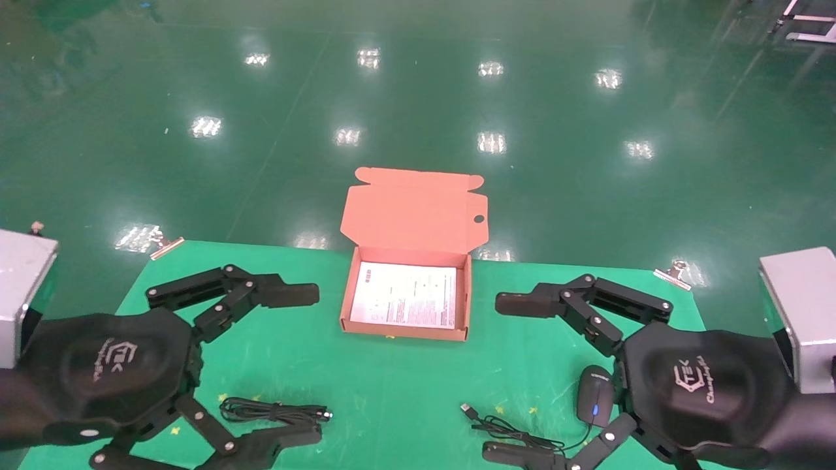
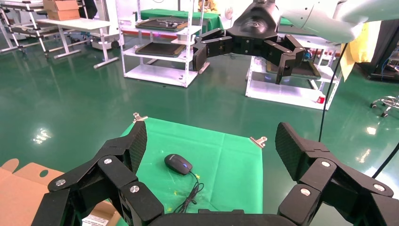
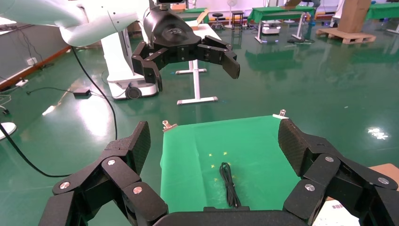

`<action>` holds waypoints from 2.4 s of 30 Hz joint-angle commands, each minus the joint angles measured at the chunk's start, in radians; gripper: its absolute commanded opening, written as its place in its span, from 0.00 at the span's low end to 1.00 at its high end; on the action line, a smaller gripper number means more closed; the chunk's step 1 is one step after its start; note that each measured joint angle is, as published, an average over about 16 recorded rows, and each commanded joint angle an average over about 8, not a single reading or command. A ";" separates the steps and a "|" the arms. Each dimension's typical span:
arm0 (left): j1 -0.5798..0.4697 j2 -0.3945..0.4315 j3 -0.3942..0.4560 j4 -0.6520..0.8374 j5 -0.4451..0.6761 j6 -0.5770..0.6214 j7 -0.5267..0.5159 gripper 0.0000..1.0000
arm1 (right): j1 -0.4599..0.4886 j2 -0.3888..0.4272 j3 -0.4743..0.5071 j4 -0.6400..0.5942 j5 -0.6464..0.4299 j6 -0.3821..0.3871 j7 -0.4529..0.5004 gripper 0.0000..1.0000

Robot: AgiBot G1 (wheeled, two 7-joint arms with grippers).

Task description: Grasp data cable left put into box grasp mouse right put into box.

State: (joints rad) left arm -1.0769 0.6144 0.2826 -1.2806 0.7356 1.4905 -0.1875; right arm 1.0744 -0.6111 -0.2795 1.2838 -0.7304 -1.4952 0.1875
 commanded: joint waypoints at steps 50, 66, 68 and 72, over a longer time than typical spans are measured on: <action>-0.190 0.031 0.180 -0.048 0.430 0.037 -0.008 1.00 | 0.333 -0.004 -0.291 0.059 -0.504 -0.085 -0.005 1.00; -0.255 0.158 0.383 -0.063 0.890 -0.028 0.085 1.00 | 0.560 -0.156 -0.733 0.072 -0.929 -0.035 -0.036 1.00; -0.248 0.171 0.399 -0.060 0.932 -0.045 0.079 1.00 | 0.550 -0.171 -0.757 0.072 -0.969 -0.015 -0.027 1.00; -0.237 0.195 0.428 -0.052 1.024 -0.087 0.064 1.00 | 0.519 -0.198 -0.791 0.072 -1.054 0.039 0.002 1.00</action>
State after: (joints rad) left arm -1.3147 0.8102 0.7071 -1.3263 1.7498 1.4075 -0.1288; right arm 1.5895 -0.8057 -1.0627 1.3550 -1.7755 -1.4542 0.1959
